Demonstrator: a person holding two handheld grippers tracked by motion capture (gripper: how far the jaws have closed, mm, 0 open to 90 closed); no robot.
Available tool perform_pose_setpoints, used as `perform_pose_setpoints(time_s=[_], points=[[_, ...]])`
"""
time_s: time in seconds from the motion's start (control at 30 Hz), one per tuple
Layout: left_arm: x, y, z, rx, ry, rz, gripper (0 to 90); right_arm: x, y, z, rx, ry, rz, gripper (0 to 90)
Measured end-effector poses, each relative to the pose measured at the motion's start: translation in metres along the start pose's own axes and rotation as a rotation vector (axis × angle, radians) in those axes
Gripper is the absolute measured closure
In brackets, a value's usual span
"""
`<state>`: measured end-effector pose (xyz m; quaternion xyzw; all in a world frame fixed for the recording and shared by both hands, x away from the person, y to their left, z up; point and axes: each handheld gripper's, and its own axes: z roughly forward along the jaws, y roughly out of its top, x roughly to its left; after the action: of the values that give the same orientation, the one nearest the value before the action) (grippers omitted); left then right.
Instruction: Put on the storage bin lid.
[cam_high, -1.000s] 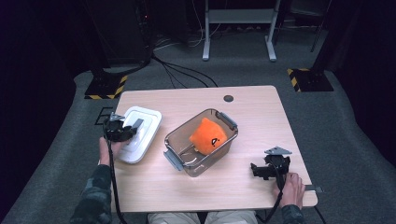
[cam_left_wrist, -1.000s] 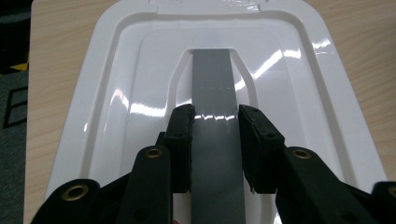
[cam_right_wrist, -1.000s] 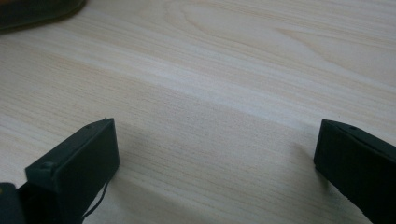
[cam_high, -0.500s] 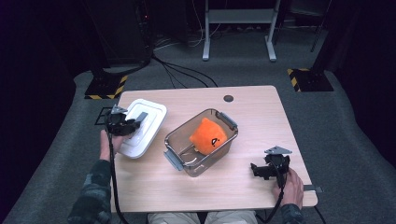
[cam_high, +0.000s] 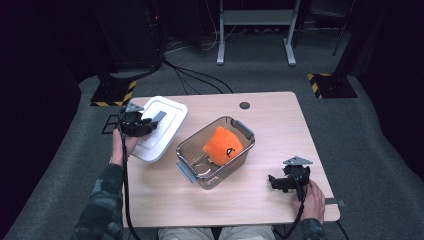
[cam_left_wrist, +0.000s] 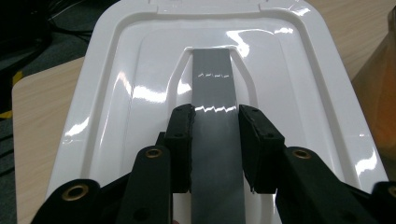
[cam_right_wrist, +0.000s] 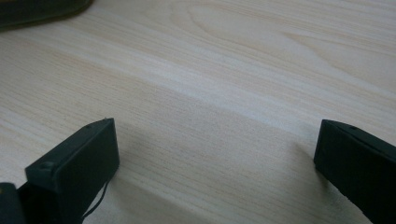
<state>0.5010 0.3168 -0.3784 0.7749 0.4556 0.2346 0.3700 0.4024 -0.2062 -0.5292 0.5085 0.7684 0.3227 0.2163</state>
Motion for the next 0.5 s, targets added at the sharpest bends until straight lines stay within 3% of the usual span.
perform_pose_setpoints(time_s=[0.5], points=[[-0.019, 0.027, -0.012, -0.025, -0.039, 0.04, 66.3, 0.0, 0.0, 0.0, 0.0, 0.005, 0.002, 0.0]])
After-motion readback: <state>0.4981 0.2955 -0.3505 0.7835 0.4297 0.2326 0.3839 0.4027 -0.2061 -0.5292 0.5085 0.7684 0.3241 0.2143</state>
